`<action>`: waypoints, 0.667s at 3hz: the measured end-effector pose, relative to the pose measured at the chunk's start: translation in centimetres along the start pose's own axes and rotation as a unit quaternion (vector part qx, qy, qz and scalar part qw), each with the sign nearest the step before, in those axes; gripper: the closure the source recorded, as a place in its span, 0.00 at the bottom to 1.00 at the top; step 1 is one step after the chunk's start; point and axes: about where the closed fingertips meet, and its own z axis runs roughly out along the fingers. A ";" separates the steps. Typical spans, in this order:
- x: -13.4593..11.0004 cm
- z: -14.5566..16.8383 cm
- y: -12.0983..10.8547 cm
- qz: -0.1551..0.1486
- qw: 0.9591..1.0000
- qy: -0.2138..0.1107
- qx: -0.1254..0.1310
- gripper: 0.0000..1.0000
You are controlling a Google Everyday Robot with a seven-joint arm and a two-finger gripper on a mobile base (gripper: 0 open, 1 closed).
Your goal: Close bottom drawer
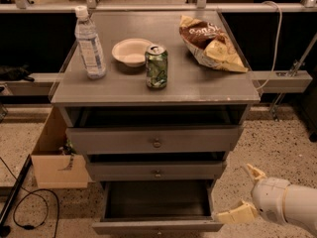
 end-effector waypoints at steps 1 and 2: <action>0.0 0.0 0.0 0.000 1.000 0.000 0.000 0.00; 2.0 4.3 0.6 0.020 0.999 0.001 -0.029 0.00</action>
Offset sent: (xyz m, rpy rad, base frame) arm 0.0255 0.0640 -0.1245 0.1366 0.1563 0.0613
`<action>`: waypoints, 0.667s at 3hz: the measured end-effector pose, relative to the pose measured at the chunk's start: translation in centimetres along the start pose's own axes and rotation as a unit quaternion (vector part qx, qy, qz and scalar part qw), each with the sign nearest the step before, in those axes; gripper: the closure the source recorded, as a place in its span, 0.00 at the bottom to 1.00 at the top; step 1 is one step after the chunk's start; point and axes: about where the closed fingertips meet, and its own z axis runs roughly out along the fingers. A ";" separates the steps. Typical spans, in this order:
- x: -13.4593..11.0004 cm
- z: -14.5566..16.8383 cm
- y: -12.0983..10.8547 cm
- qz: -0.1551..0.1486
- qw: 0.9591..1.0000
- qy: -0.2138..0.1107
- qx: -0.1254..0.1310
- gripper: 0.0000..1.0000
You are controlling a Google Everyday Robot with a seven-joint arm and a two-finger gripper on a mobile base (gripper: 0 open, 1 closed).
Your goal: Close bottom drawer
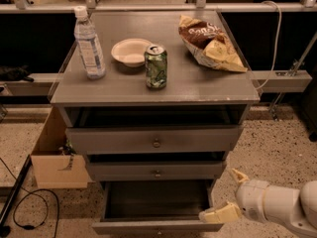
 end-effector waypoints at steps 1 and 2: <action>3.4 5.7 0.0 0.023 0.999 0.005 -0.037 0.00; 6.5 9.7 -0.4 0.033 0.998 0.010 -0.061 0.19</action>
Offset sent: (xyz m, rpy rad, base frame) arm 0.0283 0.0447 -0.1688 0.0997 0.1525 0.0871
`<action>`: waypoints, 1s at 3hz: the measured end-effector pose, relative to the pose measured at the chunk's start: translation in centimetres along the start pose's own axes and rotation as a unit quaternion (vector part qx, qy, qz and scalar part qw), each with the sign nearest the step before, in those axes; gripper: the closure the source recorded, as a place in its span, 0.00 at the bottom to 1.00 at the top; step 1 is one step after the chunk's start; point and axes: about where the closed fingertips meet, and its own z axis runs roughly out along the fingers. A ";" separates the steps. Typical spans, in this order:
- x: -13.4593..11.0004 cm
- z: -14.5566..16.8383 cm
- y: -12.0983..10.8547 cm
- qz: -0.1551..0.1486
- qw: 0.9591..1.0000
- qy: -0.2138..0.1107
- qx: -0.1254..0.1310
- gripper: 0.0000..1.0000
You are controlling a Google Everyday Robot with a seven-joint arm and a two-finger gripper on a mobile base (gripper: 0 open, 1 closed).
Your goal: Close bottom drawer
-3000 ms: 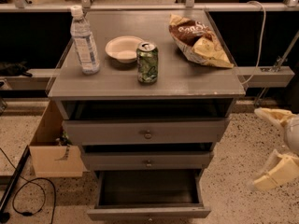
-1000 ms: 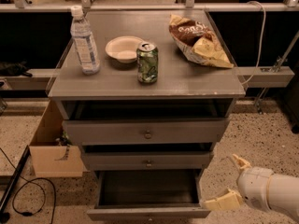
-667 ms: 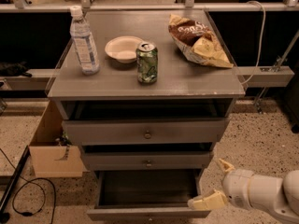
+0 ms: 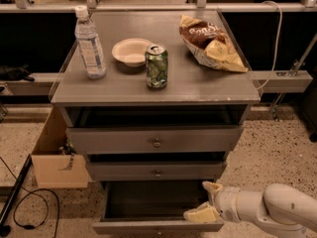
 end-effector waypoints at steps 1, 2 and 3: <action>3.1 2.7 -2.2 0.009 1.000 0.008 -0.017 0.42; 5.9 3.7 -5.9 0.013 0.999 0.026 -0.016 0.66; 6.4 3.7 -6.8 0.015 0.999 0.028 -0.011 0.96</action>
Offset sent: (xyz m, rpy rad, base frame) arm 0.0522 -0.0698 -0.1265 -0.0573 0.0890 0.0083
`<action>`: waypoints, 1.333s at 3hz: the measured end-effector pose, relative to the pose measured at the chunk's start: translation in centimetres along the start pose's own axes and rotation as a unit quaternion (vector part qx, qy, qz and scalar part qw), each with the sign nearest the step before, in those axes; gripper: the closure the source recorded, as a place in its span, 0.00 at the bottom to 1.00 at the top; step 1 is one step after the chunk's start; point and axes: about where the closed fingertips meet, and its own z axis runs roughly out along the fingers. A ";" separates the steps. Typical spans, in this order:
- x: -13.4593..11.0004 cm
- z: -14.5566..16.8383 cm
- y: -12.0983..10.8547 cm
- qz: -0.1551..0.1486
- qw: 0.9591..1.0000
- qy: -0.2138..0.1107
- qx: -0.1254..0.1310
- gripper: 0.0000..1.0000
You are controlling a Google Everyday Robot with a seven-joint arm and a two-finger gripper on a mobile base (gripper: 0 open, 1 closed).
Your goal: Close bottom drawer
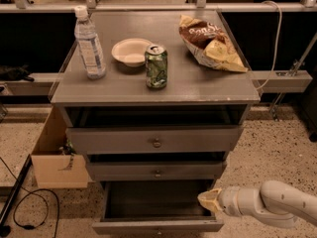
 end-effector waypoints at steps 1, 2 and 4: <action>0.0 0.0 0.0 0.000 1.000 0.000 0.000 1.00; 2.4 3.1 -0.6 0.015 0.999 0.030 0.001 1.00; 11.0 8.5 -3.5 0.086 0.983 0.161 0.027 1.00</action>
Offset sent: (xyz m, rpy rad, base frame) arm 0.0012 0.0196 -0.1053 -0.1095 0.1503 -0.0199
